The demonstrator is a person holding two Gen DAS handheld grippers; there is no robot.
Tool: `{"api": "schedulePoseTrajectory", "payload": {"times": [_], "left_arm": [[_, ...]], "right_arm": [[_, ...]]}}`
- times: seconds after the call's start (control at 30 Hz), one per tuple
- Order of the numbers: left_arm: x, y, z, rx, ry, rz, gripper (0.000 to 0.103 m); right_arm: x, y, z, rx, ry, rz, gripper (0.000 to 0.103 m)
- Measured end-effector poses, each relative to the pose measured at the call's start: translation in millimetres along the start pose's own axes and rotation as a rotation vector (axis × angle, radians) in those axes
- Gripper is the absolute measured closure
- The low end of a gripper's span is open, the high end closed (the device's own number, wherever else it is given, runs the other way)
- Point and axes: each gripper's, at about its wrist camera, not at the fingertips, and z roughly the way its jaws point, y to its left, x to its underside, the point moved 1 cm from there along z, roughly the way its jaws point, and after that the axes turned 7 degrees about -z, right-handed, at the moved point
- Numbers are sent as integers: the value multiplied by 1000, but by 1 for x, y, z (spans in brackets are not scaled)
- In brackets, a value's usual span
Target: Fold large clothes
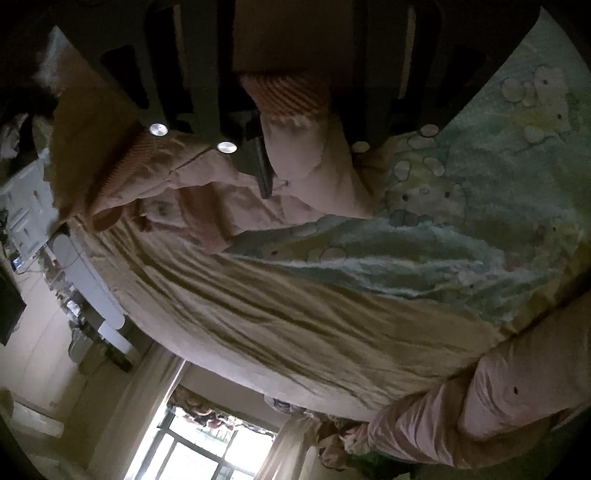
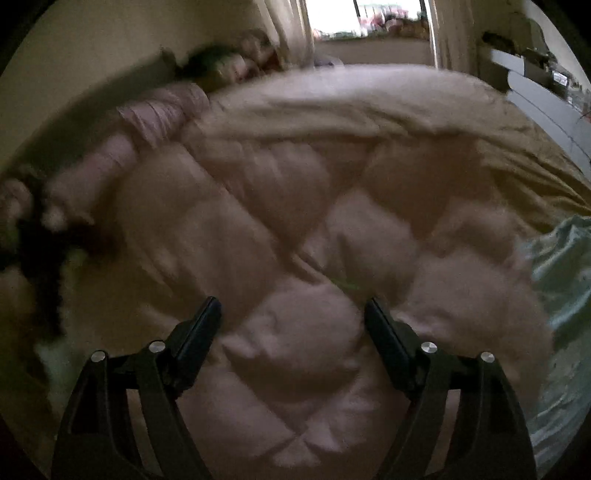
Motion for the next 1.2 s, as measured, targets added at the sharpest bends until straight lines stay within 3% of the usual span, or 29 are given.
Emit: {"api": "schedulePoseTrajectory", "payload": {"times": [0.13,0.23,0.37,0.5,0.6,0.67,0.77,0.9,0.93,0.97,1.03,1.1,1.2], "left_arm": [[-6,-10,-23,45,-18,8,67],[-8,-17,-37,75,-38,8,41],[-9,-30,-59,58,-101,46,23],[-3,-34,-85,44,-145,120,16],[14,-18,-85,-26,-132,154,14],[31,2,-70,-70,-87,151,13],[59,26,-41,-66,11,121,13],[79,34,-19,-36,61,104,13],[80,35,-17,-31,59,102,19],[81,35,-17,-25,47,96,47],[79,31,-16,-47,37,111,72],[75,18,-18,-87,10,171,89],[59,7,-18,-137,-25,205,89]], "right_arm": [[-1,-5,22,18,1,7,23],[-4,-9,21,8,-3,13,24],[-6,-18,15,-21,-13,29,26],[-6,-34,-27,-26,-113,60,24],[-4,-61,-58,90,-173,60,21],[-3,-87,-66,190,-158,56,19],[0,-111,-53,250,-86,63,19],[6,-129,-24,215,-22,85,27],[7,-132,-19,195,-18,88,44],[5,-131,-12,184,-20,91,61],[7,-127,-14,168,-50,87,85],[3,-124,-26,190,-111,94,89],[-13,-126,-37,222,-173,119,90]]}}
